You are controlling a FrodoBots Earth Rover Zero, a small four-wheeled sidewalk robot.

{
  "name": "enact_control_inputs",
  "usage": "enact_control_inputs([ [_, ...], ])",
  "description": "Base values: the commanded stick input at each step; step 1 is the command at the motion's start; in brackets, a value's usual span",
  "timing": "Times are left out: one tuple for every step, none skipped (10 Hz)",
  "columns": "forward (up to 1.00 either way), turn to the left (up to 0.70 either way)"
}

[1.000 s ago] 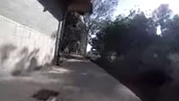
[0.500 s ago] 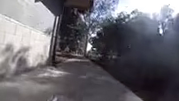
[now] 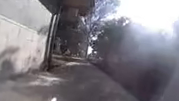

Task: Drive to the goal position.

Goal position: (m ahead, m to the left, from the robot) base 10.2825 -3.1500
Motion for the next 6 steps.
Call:
enact_control_inputs([
  [1.0, 0.0],
  [1.0, 0.0],
  [1.0, 0.0],
  [1.0, 0.0],
  [1.0, 0.0],
  [1.0, 0.0],
])
